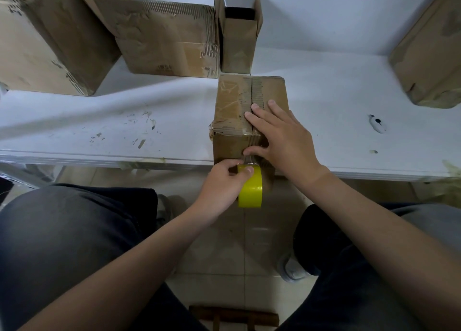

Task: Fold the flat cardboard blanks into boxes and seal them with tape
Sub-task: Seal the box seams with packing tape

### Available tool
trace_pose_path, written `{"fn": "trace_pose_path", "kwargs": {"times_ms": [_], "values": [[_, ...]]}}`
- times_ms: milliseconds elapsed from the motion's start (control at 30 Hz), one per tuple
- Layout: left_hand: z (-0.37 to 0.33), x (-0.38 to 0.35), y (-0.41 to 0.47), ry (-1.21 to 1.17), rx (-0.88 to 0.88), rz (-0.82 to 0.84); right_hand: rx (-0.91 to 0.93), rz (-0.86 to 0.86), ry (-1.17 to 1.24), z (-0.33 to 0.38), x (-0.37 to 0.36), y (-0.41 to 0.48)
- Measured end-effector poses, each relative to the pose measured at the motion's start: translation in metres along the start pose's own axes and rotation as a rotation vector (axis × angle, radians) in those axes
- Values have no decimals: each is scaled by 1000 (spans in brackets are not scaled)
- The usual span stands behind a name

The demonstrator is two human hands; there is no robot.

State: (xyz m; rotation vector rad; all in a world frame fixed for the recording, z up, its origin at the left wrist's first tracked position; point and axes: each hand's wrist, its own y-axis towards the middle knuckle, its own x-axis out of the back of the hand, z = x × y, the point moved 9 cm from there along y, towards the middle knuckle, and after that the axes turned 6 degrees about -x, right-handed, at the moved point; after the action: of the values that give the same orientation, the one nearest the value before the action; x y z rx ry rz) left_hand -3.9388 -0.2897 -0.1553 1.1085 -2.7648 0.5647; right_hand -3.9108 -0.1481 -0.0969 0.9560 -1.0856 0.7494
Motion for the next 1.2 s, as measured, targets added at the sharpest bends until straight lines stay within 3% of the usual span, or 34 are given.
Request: {"fn": "trace_pose_path", "kwargs": {"times_ms": [133,300,667,967,1100,1200], "values": [[4,-1,3,29,37,-4,-8,25,11,0,2,1],[13,-6,1,97,79,116,-18,48,32,-2,3,3],[19,-5,5,-22,61,57,24,-83,-18,1,5,8],[13,5,8,-98,38,-17,7,0,-161,-2,3,5],[11,-1,5,-132,84,14,-86,-83,15,-24,36,3],[11,-2,0,-124,116,9,-214,-114,17,-69,49,0]]}}
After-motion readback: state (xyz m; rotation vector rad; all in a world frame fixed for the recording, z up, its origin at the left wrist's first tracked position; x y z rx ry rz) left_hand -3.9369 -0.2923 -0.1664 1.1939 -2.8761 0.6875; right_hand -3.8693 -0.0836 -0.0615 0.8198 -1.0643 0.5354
